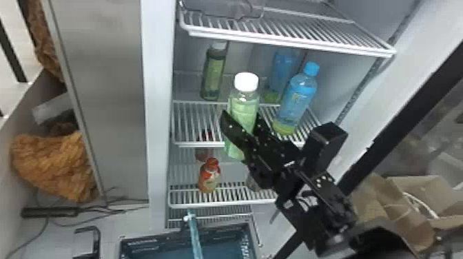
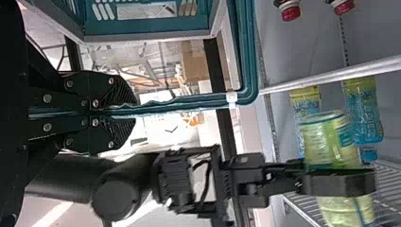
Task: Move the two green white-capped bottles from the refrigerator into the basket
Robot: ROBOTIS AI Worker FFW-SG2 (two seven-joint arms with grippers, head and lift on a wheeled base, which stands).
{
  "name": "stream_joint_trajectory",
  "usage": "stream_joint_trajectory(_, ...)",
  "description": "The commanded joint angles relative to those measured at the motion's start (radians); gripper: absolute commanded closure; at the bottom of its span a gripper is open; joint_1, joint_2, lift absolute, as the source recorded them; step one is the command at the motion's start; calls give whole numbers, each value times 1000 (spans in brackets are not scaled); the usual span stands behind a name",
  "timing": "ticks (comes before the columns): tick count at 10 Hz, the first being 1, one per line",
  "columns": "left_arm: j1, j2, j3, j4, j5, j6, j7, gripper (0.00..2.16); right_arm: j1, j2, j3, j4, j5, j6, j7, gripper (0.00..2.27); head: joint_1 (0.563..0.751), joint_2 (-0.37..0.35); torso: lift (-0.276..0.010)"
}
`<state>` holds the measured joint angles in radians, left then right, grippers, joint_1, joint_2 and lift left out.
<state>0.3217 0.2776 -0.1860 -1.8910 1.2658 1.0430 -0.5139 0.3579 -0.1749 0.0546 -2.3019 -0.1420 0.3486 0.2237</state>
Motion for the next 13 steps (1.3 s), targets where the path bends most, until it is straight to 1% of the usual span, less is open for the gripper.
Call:
stream_joint_trajectory(1, 0, 0, -1, 0, 0, 0, 0, 1168, 67, 0, -15, -95, -6, 88, 8, 889, 695, -286, -4)
stream_joint_trajectory(3, -3, 0, -3, 0, 0, 0, 0, 1168, 145, 0, -27, -203, -23, 191, 14, 889, 695, -295, -4)
stream_joint_trajectory(5, -8, 2, -7, 0, 0, 0, 0, 1168, 211, 6, -65, -276, -27, 302, 28, 889, 695, -302, -4)
stream_joint_trajectory(7, -8, 3, -9, 0, -2, 0, 0, 1168, 273, 8, -87, -343, -27, 400, 40, 889, 695, -332, -4)
stream_joint_trajectory(9, -8, 5, -13, 0, -2, 2, 0, 1168, 300, 17, -110, -355, -41, 488, 56, 889, 695, -350, -4)
stream_joint_trajectory(13, -8, 5, -13, 2, -2, 2, 0, 1168, 302, 32, -156, -353, -47, 702, 102, 889, 695, -350, -4)
